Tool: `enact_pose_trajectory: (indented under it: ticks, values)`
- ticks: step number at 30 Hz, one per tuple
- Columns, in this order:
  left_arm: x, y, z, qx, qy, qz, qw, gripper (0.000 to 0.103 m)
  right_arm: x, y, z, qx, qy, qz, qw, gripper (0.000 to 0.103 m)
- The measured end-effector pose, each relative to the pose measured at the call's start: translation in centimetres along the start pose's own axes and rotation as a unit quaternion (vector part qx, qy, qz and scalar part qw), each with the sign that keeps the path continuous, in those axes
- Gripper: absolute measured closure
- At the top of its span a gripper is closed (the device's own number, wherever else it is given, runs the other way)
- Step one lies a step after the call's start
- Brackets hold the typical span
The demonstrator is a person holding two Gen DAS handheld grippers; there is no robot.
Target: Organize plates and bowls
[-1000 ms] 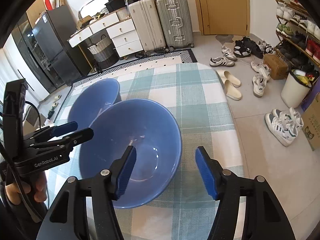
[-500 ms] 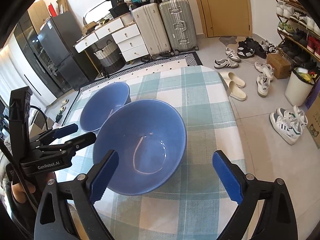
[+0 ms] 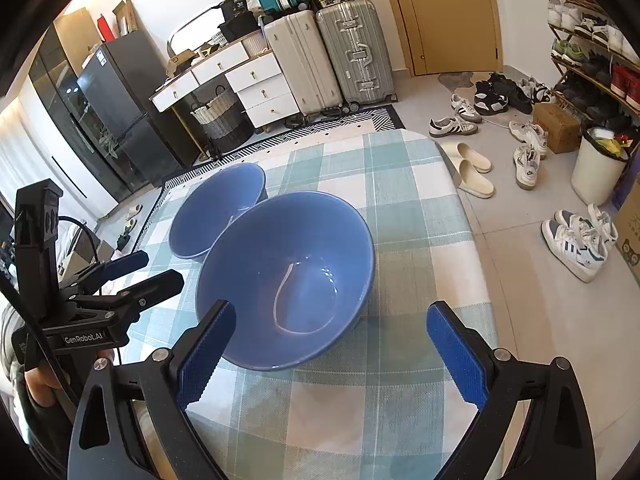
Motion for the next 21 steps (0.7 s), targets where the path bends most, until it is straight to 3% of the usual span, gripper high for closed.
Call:
enact_pose_trajectory:
  ticks: [21]
  values:
    - [0.5, -1.3, -2.6, -0.029, 0.009, 0.007, 0.9995, 0.002, -0.2, -1.2, -1.7, -0.02, 0.005, 0.006, 1.0, 0.005]
Point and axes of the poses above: each gripper's, at about its wrist camera, not at the fingertips, and z roughly the way its jaws point, x to its left, y to its top, the point moved 10 cm from there along z, roughly the way its jaws point, and after that the axes turned 8 degrees about y, right-handed, at the moved point
